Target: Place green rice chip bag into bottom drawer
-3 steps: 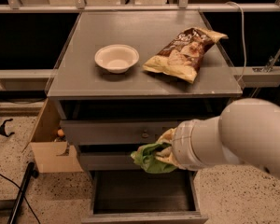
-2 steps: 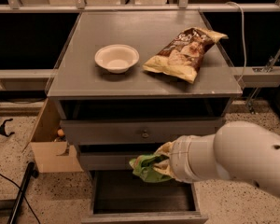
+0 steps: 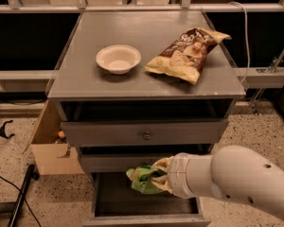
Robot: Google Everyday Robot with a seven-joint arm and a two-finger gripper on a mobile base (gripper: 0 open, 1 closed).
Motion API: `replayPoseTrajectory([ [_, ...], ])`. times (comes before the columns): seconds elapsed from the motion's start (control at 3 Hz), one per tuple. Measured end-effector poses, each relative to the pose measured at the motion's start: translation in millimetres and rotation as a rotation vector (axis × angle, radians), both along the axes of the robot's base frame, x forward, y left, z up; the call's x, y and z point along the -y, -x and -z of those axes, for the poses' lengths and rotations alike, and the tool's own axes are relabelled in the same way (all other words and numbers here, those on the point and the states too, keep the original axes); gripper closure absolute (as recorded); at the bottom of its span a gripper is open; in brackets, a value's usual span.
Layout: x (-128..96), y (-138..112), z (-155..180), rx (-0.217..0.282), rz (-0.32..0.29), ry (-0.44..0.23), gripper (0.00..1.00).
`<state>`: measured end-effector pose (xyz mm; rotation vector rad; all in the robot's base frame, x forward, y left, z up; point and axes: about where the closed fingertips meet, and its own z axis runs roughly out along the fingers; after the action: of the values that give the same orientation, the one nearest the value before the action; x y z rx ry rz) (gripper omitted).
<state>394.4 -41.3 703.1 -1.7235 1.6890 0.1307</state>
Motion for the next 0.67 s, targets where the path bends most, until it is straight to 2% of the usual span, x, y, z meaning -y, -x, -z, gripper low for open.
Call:
replayPoseTrajectory([
  [0.33,0.2,0.3,-0.2,-0.002,0.001,0.002,1.00],
  [0.67,7.1,-4.1,20.4,0.004,-0.009,0.010,1.00],
])
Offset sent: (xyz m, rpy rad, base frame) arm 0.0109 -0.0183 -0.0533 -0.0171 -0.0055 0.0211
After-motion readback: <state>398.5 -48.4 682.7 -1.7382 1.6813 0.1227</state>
